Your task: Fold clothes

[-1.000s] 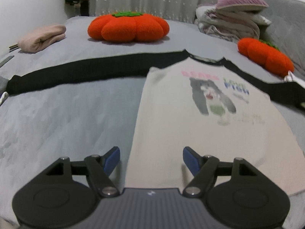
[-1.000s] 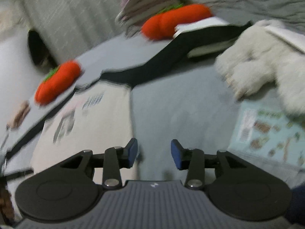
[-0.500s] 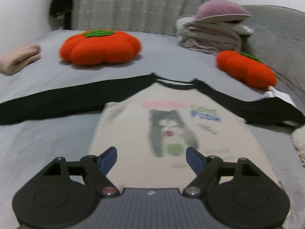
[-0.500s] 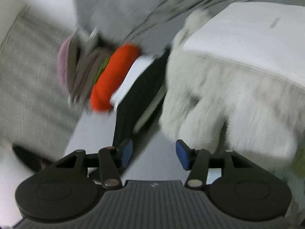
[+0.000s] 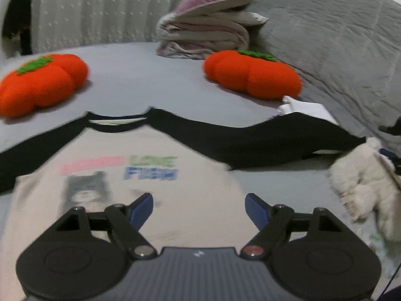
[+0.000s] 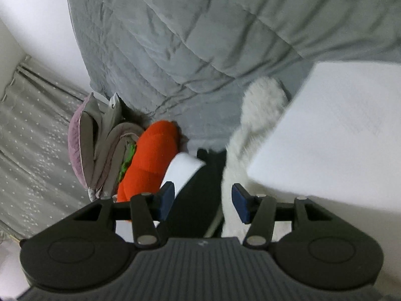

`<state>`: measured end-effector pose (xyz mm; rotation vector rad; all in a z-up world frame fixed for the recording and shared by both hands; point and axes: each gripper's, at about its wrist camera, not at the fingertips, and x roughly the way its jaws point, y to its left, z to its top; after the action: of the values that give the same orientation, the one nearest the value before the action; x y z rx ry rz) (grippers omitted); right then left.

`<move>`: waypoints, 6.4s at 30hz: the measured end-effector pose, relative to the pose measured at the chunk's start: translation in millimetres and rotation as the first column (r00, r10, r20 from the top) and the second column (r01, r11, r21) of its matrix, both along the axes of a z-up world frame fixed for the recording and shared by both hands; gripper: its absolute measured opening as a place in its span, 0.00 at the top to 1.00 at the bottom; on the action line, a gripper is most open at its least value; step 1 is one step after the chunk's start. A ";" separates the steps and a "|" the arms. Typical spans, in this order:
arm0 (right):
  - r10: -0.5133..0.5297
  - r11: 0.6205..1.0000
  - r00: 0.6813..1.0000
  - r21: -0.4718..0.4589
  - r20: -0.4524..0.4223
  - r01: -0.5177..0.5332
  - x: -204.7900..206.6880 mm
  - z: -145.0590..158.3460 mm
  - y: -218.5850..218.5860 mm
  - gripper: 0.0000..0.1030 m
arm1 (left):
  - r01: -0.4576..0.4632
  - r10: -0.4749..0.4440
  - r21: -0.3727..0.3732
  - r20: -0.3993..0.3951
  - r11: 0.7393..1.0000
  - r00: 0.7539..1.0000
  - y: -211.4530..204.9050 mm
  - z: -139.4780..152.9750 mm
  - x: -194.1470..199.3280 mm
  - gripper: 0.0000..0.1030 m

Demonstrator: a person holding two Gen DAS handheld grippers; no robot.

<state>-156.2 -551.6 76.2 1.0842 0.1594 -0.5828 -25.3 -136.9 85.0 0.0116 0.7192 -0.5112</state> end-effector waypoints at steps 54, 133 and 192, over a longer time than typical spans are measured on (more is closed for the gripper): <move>0.010 0.986 0.997 -0.166 -0.079 -0.023 50.1 -0.1 -31.5 0.89 | 0.145 -0.153 -0.069 -0.134 0.987 0.979 -161.0 -44.4 73.4 0.20; 0.794 -0.026 0.298 -0.519 -0.530 -0.854 94.7 -32.4 394.0 0.88 | -0.417 0.199 -0.426 -0.467 0.803 0.862 139.6 -73.1 54.1 0.94; 0.607 0.735 0.762 -0.205 -0.225 -0.646 161.3 -68.6 204.8 0.72 | -0.638 0.465 -0.434 -0.444 0.636 0.766 294.5 -48.8 13.3 0.95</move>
<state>5.0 -346.8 7.5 0.6514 0.5395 -0.0534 -12.0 157.5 36.2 -0.8574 0.7891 -0.0940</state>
